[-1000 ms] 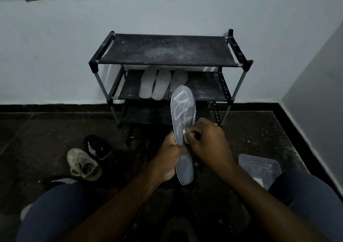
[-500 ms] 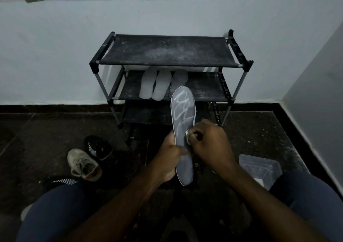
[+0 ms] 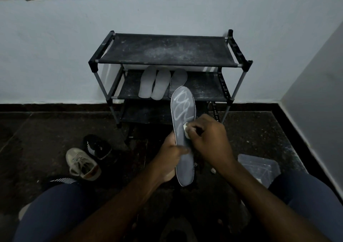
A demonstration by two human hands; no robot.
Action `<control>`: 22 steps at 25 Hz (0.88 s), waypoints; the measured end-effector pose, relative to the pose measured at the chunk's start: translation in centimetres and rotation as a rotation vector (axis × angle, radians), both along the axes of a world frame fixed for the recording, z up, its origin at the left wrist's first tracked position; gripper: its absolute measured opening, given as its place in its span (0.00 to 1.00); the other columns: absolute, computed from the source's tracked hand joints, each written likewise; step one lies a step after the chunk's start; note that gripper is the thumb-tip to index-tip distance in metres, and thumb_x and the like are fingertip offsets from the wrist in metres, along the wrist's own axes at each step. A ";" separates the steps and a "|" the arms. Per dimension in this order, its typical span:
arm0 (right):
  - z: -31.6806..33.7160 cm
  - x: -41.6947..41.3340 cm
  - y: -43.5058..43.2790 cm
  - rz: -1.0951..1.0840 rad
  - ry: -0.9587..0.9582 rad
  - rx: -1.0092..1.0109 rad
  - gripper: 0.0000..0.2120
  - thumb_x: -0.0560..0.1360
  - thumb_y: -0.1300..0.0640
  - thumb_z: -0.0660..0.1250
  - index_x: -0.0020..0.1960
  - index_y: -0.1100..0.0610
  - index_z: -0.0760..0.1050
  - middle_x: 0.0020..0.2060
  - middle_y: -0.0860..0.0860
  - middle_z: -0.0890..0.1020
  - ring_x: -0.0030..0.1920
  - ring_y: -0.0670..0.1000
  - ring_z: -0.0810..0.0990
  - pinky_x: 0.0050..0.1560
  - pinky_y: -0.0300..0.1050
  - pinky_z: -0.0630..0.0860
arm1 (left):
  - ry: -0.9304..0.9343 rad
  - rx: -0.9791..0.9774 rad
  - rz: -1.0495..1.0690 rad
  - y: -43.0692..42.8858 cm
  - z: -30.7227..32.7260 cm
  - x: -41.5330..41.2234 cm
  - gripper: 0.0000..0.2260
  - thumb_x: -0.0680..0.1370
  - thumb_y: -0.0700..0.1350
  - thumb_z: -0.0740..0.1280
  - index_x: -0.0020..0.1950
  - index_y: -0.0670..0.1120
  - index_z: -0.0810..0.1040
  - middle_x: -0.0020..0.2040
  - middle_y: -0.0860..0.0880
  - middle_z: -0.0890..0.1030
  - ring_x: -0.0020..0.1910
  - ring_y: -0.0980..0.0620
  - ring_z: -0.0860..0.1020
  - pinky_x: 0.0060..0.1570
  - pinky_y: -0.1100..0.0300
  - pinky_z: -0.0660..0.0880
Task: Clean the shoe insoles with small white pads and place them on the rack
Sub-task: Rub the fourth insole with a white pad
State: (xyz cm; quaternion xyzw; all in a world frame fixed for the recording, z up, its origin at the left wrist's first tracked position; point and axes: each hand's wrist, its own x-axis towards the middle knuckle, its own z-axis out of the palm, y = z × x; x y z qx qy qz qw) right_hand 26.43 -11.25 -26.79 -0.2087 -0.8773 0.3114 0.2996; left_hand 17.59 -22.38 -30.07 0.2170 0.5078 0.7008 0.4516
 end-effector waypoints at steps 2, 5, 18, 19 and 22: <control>-0.1 -0.2 -0.8 0.109 -0.003 0.016 0.04 0.75 0.63 0.71 0.46 0.58 0.84 0.44 0.50 0.82 0.44 0.46 0.81 0.49 0.47 0.78 | 0.008 0.019 0.023 0.0 -0.2 0.2 0.29 0.71 0.28 0.63 0.72 0.42 0.72 0.60 0.39 0.83 0.60 0.44 0.82 0.55 0.56 0.79; -0.1 0.0 -0.4 0.140 -0.018 0.000 0.03 0.74 0.63 0.73 0.44 0.56 0.85 0.41 0.49 0.82 0.42 0.45 0.81 0.47 0.48 0.78 | 0.059 0.002 0.050 0.0 -0.3 -0.1 0.28 0.73 0.22 0.60 0.70 0.41 0.74 0.57 0.41 0.84 0.58 0.45 0.82 0.53 0.56 0.80; 0.2 0.0 0.0 0.067 0.087 -0.026 0.04 0.75 0.63 0.73 0.48 0.57 0.86 0.45 0.49 0.83 0.45 0.45 0.83 0.50 0.49 0.80 | 0.089 0.001 0.001 0.0 -0.1 0.4 0.33 0.72 0.20 0.60 0.73 0.44 0.70 0.61 0.42 0.83 0.60 0.46 0.82 0.53 0.56 0.80; 0.3 -0.1 -0.5 0.088 0.097 -0.025 0.05 0.76 0.64 0.72 0.49 0.57 0.86 0.46 0.49 0.84 0.46 0.45 0.83 0.51 0.48 0.80 | 0.088 0.011 0.003 0.1 0.0 0.5 0.31 0.72 0.20 0.60 0.72 0.42 0.71 0.59 0.42 0.83 0.60 0.46 0.82 0.53 0.56 0.80; 0.1 0.1 -1.5 0.226 0.045 -0.046 0.06 0.75 0.64 0.73 0.50 0.57 0.86 0.46 0.47 0.84 0.48 0.43 0.83 0.52 0.43 0.79 | 0.078 0.093 0.056 0.1 0.2 0.2 0.26 0.72 0.26 0.62 0.69 0.37 0.71 0.58 0.40 0.83 0.60 0.46 0.81 0.56 0.56 0.79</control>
